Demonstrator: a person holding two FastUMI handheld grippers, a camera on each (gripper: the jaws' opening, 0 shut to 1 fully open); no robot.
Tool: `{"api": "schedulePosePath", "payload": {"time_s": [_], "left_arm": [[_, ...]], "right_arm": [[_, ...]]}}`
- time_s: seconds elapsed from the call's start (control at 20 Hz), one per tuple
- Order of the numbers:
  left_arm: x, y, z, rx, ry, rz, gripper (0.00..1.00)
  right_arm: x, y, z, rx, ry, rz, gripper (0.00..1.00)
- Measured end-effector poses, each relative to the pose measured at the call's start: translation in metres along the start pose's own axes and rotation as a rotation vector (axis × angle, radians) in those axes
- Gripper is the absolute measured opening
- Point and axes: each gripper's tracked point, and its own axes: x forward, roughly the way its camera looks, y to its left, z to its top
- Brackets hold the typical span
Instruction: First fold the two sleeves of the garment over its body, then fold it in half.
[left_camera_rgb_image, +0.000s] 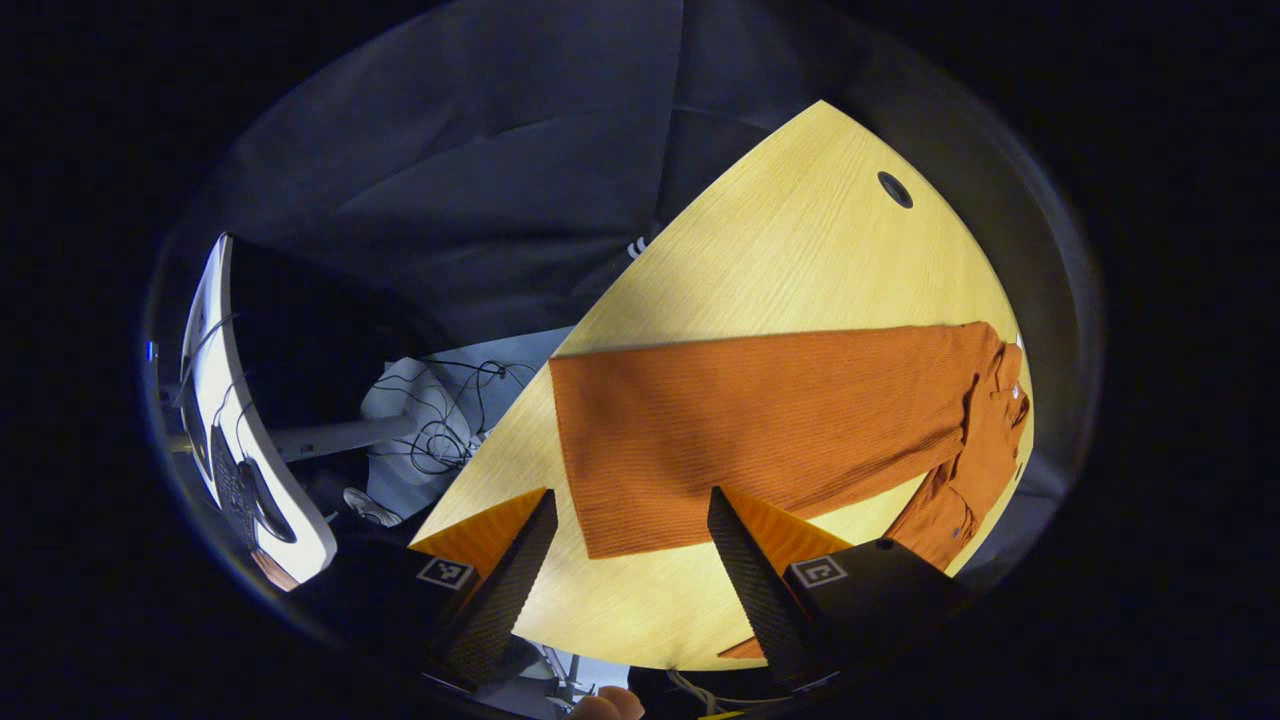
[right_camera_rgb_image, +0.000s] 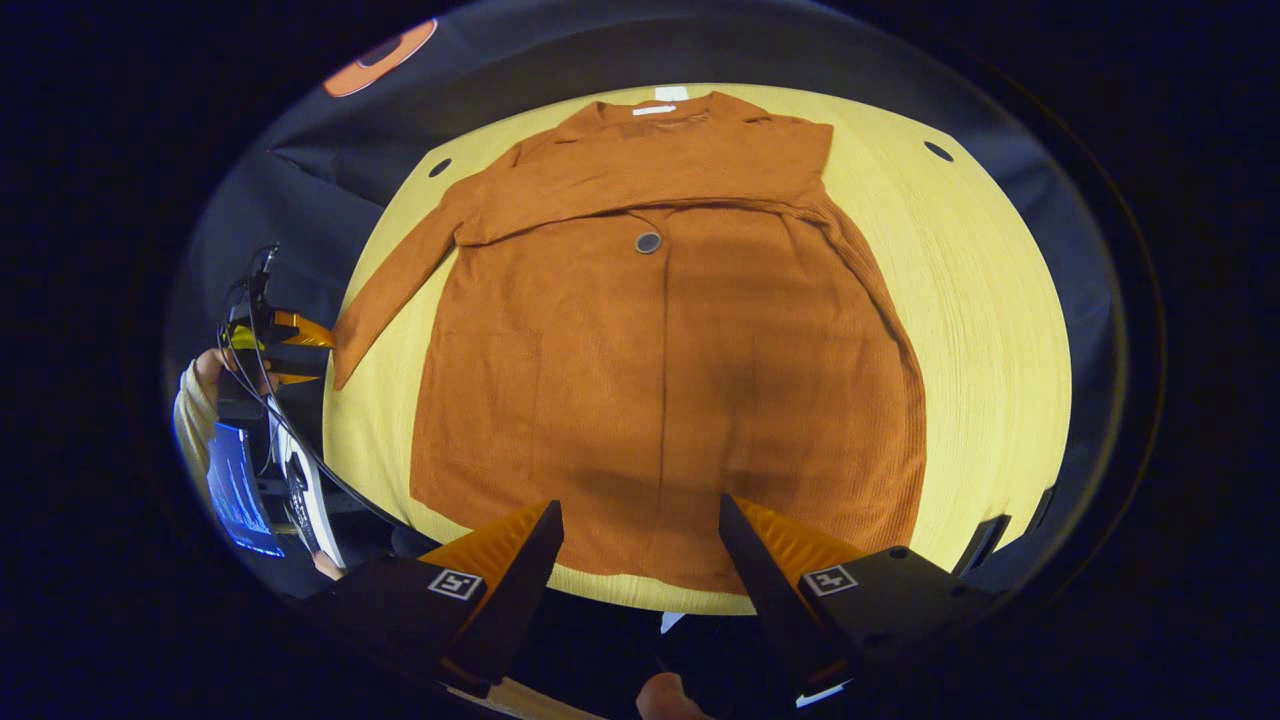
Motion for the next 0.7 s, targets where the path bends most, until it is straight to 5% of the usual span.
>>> {"api": "schedulePosePath", "payload": {"time_s": [0.4, 0.55, 0.6, 0.65, 0.7], "left_arm": [[0.025, 0.003, -0.006, -0.043, 0.071, 0.017, 0.96], [0.025, 0.008, -0.006, 0.028, 0.093, 0.033, 0.81], [0.026, 0.008, -0.006, 0.044, 0.1, 0.042, 0.89], [0.028, 0.007, -0.006, 0.049, 0.098, 0.046, 0.81], [0.028, 0.005, -0.005, 0.051, 0.098, 0.048, 0.88]], "right_arm": [[-0.006, -0.016, -0.008, 0.046, -0.017, 0.017, 1.0], [-0.008, -0.025, -0.006, 0.092, -0.026, 0.026, 0.99], [-0.008, -0.028, -0.005, 0.097, -0.027, 0.026, 0.98], [-0.007, -0.031, -0.004, 0.103, -0.027, 0.024, 0.99], [-0.006, -0.032, -0.005, 0.108, -0.022, 0.023, 1.0]]}}
